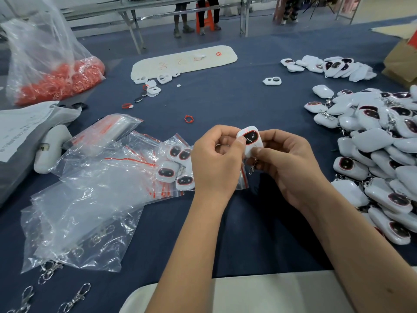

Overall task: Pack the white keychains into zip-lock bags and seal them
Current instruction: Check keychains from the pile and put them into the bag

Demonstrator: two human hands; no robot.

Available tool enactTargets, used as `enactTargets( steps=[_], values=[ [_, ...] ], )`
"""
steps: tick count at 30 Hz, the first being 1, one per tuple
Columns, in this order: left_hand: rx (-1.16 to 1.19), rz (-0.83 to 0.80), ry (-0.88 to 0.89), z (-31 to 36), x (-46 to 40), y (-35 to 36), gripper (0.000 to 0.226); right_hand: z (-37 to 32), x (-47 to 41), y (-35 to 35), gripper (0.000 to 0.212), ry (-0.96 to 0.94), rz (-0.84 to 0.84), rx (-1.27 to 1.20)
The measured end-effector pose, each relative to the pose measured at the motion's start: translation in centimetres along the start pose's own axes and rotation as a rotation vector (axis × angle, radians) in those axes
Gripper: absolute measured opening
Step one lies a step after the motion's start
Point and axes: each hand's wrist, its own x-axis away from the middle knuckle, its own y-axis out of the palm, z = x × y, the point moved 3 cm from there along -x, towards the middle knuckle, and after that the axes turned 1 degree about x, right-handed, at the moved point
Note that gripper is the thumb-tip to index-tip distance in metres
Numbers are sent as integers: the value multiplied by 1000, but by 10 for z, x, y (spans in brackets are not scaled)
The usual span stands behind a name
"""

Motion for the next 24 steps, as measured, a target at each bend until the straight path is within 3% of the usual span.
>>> enactTargets(
  steps=[24],
  values=[
    [-23, 17, -6, -5, -3, -1, 4, 1, 0, 2, 22, -17, 0, 22]
  ],
)
